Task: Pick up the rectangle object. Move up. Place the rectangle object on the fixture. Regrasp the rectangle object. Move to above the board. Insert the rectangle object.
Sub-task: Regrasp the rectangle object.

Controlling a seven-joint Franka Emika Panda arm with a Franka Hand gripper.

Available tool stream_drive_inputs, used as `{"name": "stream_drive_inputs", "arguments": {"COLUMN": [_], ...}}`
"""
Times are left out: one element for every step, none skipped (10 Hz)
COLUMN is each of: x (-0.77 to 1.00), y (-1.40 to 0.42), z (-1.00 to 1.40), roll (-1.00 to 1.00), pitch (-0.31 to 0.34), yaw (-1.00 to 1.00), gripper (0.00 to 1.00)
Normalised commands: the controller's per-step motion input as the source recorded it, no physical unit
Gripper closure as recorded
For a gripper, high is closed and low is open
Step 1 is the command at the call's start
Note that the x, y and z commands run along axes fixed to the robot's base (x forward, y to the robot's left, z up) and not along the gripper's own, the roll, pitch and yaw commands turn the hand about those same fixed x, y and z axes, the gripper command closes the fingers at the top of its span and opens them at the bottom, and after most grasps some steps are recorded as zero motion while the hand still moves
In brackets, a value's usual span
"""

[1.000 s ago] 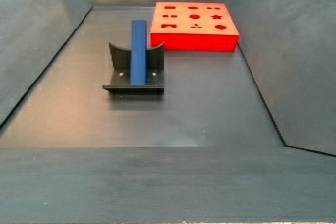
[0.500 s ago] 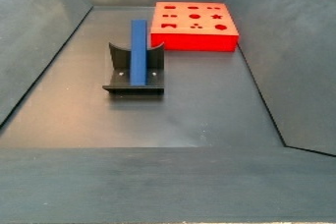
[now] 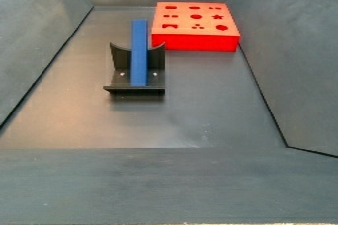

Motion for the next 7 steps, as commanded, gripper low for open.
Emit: {"name": "stream_drive_inputs", "arguments": {"x": [0.08, 0.03, 0.03, 0.04, 0.05, 0.05, 0.06], "y": [-0.04, 0.04, 0.04, 0.04, 0.04, 0.04, 0.03], "z": [-0.01, -1.0, -1.0, -1.0, -1.0, -1.0, -1.0], "roll": [0.17, 0.04, 0.03, 0.03, 0.03, 0.05, 0.06], "pitch": [0.028, 0.048, 0.037, -0.014, -0.04, -0.084, -0.103], "yaw": [0.22, 0.18, 0.17, 0.15, 0.14, 0.12, 0.09], "gripper": [0.0, 0.0, 0.0, 0.0, 0.0, 0.0, 0.0]}}
